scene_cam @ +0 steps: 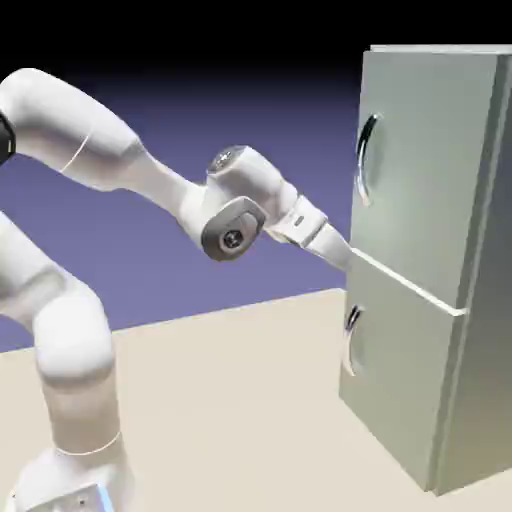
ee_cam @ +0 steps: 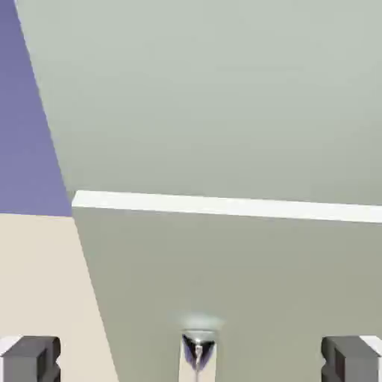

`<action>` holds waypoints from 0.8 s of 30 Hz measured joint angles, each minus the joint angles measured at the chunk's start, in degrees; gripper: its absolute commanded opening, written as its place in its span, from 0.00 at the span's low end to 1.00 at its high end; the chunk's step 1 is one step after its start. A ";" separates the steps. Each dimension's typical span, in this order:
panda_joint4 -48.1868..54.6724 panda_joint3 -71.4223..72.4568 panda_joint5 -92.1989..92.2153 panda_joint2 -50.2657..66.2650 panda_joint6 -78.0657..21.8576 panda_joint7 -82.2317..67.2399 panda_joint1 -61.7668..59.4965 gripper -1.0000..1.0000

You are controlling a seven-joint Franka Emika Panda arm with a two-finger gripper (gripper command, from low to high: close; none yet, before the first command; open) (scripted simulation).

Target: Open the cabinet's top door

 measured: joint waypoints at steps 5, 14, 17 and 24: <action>1.55 2.98 12.46 -1.39 -0.66 -10.10 -3.09 0.50; 4.34 8.35 34.89 -3.88 -1.84 -28.27 -8.65 0.50; 5.27 10.13 42.37 -4.72 -2.23 -34.33 -10.50 0.50; 7.44 14.31 59.81 -6.66 -3.15 -48.47 -14.82 0.50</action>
